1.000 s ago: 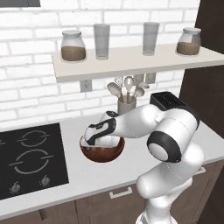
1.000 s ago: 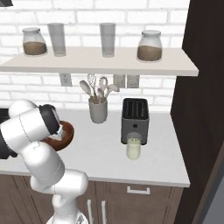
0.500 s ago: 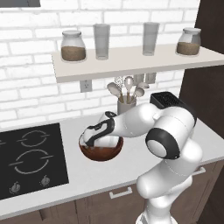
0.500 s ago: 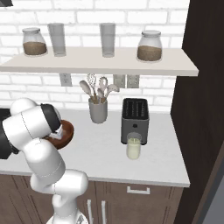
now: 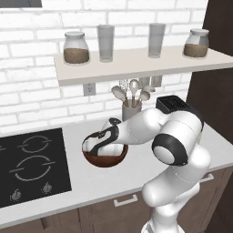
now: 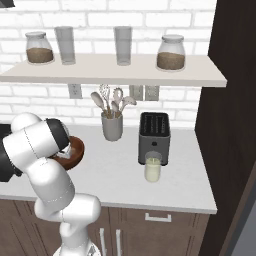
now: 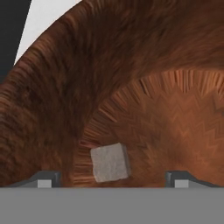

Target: Grab a lemon wedge from the fridge and one ice cube from the ice bowl, and put them in the glass of lemonade.

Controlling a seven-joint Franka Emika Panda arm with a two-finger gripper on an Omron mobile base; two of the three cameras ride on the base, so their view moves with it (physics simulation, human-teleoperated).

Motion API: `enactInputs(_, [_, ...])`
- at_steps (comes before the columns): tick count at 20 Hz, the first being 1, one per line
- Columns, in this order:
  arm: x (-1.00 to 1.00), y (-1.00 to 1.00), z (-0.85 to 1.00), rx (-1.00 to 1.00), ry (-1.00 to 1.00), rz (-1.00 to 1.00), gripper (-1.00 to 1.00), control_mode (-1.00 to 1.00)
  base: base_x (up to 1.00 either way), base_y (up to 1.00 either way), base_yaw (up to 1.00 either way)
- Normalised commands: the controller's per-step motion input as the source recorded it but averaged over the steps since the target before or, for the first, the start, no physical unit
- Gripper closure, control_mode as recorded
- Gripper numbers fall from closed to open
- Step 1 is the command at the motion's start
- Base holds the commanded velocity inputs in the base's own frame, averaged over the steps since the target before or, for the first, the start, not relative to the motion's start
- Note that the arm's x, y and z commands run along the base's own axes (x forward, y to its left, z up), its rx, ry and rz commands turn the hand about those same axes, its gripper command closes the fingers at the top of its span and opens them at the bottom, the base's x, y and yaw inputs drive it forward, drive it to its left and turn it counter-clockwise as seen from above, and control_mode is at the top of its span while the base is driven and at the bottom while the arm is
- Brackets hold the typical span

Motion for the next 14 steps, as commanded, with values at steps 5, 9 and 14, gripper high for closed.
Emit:
enactInputs(5, [0.00, 0.00, 0.00, 0.00, 0.00, -0.04, -1.00, -1.00, 0.00, 0.00, 0.00])
enactInputs(9, [0.00, 0.00, 0.04, 0.00, 0.00, -0.04, -1.00, -1.00, 0.00, 0.00, 0.00])
enactInputs(14, [0.10, 0.00, 0.00, 0.00, -0.01, -0.04, -1.00, -1.00, 0.00, 0.00, 0.00])
